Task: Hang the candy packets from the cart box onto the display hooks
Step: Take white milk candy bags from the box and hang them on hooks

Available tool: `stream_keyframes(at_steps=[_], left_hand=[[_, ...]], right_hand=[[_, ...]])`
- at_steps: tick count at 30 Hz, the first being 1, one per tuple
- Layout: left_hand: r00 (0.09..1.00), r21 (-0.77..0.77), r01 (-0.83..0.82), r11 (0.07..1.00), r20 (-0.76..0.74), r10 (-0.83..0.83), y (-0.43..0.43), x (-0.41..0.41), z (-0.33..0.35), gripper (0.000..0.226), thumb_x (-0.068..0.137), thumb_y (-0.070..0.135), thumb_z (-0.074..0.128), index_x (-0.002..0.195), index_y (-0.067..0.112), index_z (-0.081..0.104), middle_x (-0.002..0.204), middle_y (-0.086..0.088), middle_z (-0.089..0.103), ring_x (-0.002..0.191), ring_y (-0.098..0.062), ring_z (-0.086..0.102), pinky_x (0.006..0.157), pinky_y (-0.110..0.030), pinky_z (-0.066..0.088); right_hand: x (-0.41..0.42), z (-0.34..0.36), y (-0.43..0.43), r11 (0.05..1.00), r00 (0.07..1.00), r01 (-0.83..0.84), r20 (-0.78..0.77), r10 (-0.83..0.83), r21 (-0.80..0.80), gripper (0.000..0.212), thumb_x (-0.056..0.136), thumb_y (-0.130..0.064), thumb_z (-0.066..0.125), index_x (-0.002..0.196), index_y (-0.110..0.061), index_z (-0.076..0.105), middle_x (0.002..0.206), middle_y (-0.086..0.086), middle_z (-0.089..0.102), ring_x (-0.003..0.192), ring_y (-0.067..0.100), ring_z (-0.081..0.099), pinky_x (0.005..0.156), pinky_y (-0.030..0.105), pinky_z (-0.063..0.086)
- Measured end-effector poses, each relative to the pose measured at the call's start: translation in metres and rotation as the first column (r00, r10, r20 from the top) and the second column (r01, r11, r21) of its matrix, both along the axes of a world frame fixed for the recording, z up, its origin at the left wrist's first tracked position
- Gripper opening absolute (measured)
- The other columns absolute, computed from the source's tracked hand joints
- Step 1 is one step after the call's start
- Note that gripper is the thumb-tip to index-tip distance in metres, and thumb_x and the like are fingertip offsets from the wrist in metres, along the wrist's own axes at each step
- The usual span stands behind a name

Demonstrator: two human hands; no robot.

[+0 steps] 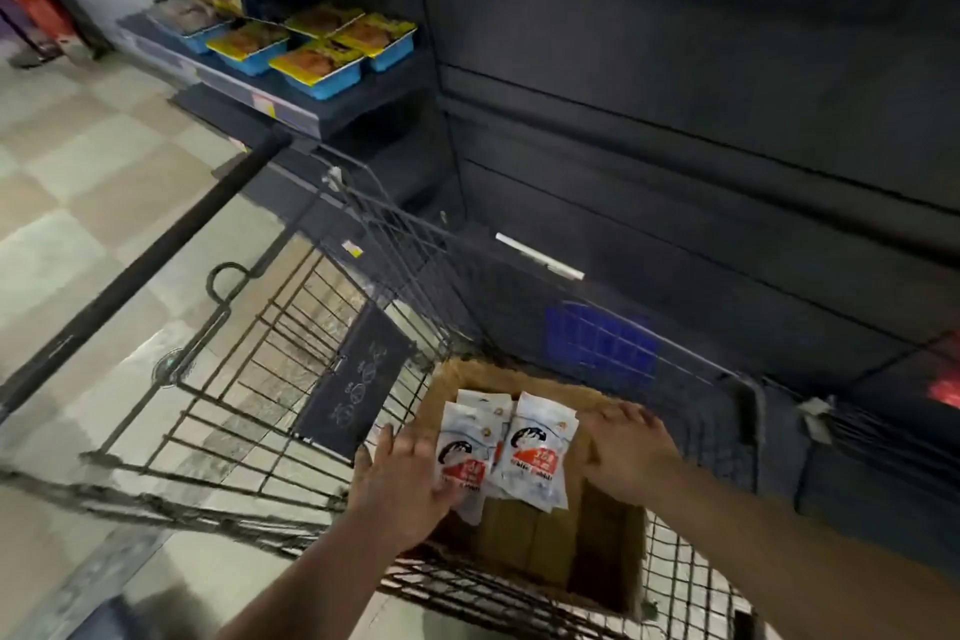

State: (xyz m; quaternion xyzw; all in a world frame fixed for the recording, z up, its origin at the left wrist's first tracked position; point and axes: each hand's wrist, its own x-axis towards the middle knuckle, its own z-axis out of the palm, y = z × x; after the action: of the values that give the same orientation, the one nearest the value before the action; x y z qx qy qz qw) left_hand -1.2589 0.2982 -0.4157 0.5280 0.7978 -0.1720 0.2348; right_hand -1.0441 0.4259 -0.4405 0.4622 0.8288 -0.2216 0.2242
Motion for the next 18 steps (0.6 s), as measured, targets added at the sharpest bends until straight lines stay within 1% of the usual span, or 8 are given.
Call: stream_keyframes(at_steps=[3, 6, 8, 11, 13, 14, 15, 18], left_hand=[[0.999, -0.031, 0.007, 0.999, 0.038, -0.006, 0.013, -0.009, -0.013, 0.086, 0.089, 0.065, 0.041, 0.154, 0.018, 0.009, 0.162, -0.005, 0.010, 0.149, -0.031, 0.005, 0.120, -0.051, 0.013], [0.998, -0.033, 0.031, 0.999, 0.055, -0.029, 0.028, -0.019, -0.031, 0.086, 0.088, 0.067, 0.041, 0.152, 0.019, 0.013, 0.160, -0.006, 0.017, 0.148, -0.030, 0.011, 0.119, -0.050, 0.018], [0.996, -0.049, 0.050, 0.998, 0.083, -0.046, 0.037, -0.024, -0.046, 0.085, 0.087, 0.068, 0.042, 0.151, 0.019, 0.016, 0.159, -0.008, 0.020, 0.147, -0.030, 0.017, 0.117, -0.050, 0.022], [0.983, -0.095, 0.079, 0.992, 0.173, -0.061, 0.047, -0.031, -0.071, 0.086, 0.087, 0.064, 0.046, 0.153, 0.023, 0.010, 0.161, -0.007, 0.014, 0.148, -0.030, 0.013, 0.118, -0.051, 0.021], [0.972, -0.129, 0.109, 0.986, 0.221, -0.079, 0.054, -0.038, -0.089, 0.086, 0.088, 0.062, 0.048, 0.153, 0.025, 0.007, 0.161, -0.006, 0.011, 0.148, -0.030, 0.011, 0.118, -0.052, 0.020], [0.967, -0.137, 0.120, 0.983, 0.239, -0.085, 0.058, -0.041, -0.097, 0.086, 0.087, 0.062, 0.049, 0.153, 0.025, 0.007, 0.161, -0.005, 0.013, 0.148, -0.030, 0.012, 0.118, -0.052, 0.021], [0.964, -0.138, 0.124, 0.983, 0.253, -0.086, 0.062, -0.044, -0.106, 0.086, 0.087, 0.062, 0.050, 0.153, 0.026, 0.008, 0.160, -0.006, 0.015, 0.147, -0.030, 0.014, 0.118, -0.052, 0.022], [0.953, -0.158, 0.110, 0.981, 0.297, -0.059, 0.071, -0.053, -0.133, 0.086, 0.086, 0.061, 0.053, 0.153, 0.026, 0.011, 0.160, -0.006, 0.018, 0.147, -0.031, 0.017, 0.117, -0.051, 0.025]], right_hand=[[-0.003, -0.011, 0.007, 0.999, 0.999, 0.025, 0.028, -0.025, -0.021, 0.068, 0.090, -0.053, 0.047, 0.149, -0.029, 0.023, 0.156, 0.002, 0.027, 0.142, 0.028, 0.025, 0.116, 0.046, 0.022], [-0.008, -0.019, 0.011, 0.998, 0.996, 0.049, 0.076, -0.046, -0.038, 0.068, 0.092, -0.050, 0.047, 0.150, -0.027, 0.020, 0.157, 0.003, 0.025, 0.144, 0.029, 0.021, 0.116, 0.048, 0.019], [-0.011, -0.025, 0.011, 0.996, 0.993, 0.073, 0.094, -0.069, -0.043, 0.069, 0.091, -0.049, 0.049, 0.149, -0.025, 0.021, 0.155, 0.003, 0.029, 0.143, 0.029, 0.024, 0.116, 0.049, 0.019], [-0.016, -0.039, 0.008, 0.988, 0.985, 0.145, 0.108, -0.138, -0.060, 0.067, 0.091, -0.050, 0.049, 0.147, -0.025, 0.024, 0.151, 0.001, 0.036, 0.140, 0.028, 0.032, 0.113, 0.049, 0.024], [-0.018, -0.048, 0.007, 0.974, 0.971, 0.206, 0.145, -0.191, -0.094, 0.060, 0.091, -0.045, 0.048, 0.144, -0.023, 0.028, 0.146, 0.003, 0.042, 0.135, 0.028, 0.038, 0.109, 0.048, 0.033], [-0.019, -0.052, 0.007, 0.962, 0.961, 0.243, 0.165, -0.222, -0.120, 0.058, 0.091, -0.042, 0.049, 0.142, -0.022, 0.029, 0.145, 0.005, 0.043, 0.134, 0.028, 0.039, 0.106, 0.046, 0.035], [-0.019, -0.058, 0.009, 0.952, 0.953, 0.270, 0.179, -0.244, -0.142, 0.058, 0.091, -0.041, 0.049, 0.142, -0.021, 0.030, 0.145, 0.005, 0.042, 0.135, 0.028, 0.038, 0.105, 0.045, 0.035], [-0.022, -0.076, 0.017, 0.927, 0.934, 0.330, 0.203, -0.293, -0.177, 0.062, 0.090, -0.042, 0.051, 0.144, -0.023, 0.027, 0.149, 0.005, 0.036, 0.136, 0.028, 0.036, 0.107, 0.043, 0.033]])
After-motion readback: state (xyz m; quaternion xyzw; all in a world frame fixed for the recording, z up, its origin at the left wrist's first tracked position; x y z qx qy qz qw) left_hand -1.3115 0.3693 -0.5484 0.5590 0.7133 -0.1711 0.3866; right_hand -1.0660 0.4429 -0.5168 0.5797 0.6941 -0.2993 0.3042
